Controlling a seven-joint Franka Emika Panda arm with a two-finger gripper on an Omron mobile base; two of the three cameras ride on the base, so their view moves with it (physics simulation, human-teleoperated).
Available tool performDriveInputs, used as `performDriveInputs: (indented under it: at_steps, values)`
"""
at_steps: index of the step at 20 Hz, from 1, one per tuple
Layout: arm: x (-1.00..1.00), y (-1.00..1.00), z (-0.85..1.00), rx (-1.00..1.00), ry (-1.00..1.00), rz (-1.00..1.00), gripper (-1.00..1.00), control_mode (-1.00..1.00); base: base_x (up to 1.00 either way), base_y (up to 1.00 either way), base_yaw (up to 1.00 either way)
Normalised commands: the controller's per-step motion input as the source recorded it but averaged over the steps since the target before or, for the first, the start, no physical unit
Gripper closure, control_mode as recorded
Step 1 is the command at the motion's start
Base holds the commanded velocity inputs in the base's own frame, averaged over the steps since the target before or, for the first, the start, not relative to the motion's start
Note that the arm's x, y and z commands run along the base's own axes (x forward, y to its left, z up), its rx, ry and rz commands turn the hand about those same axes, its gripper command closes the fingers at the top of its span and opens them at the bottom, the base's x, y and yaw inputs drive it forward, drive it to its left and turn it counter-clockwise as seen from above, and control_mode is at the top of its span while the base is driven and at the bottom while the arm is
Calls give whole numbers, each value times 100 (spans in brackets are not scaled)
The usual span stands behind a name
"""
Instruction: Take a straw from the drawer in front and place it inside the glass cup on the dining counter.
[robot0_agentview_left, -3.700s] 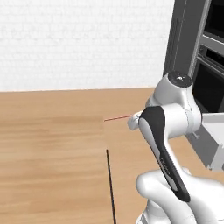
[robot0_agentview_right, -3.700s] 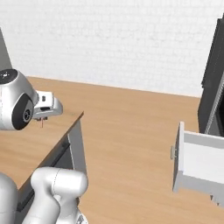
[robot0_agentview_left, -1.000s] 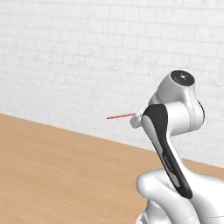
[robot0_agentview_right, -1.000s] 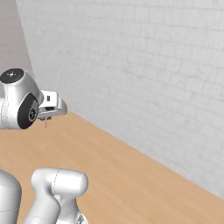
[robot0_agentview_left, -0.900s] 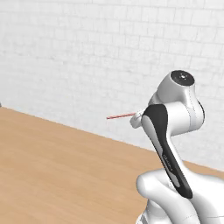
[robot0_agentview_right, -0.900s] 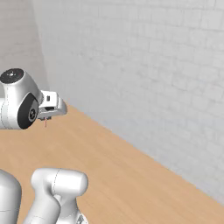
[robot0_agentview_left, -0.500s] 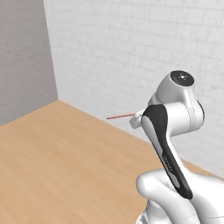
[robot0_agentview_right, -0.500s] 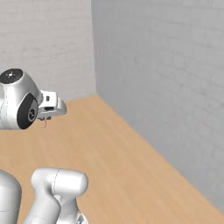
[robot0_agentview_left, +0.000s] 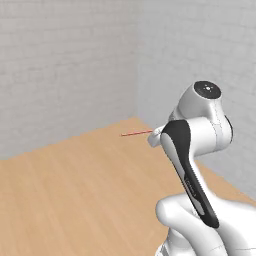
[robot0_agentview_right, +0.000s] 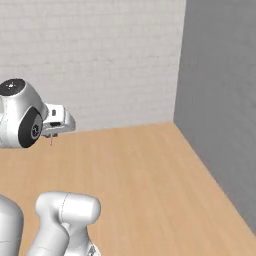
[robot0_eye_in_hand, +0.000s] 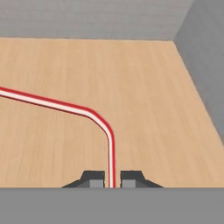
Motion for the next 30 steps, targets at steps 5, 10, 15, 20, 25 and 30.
performDriveInputs:
  at_steps: [5,10,15,20,25,30]
  values:
    - [0,0,0,0,0,0,100,100,87,39,53]
    - [0,0,0,0,0,0,100,100,87,24,53]
    - [0,0,0,0,0,0,100,100,89,16,53]
    - [0,0,0,0,0,0,100,100,79,18,53]
    - [0,0,0,0,0,0,100,100,52,31,61]
    - [0,0,0,0,0,0,100,100,51,26,62]
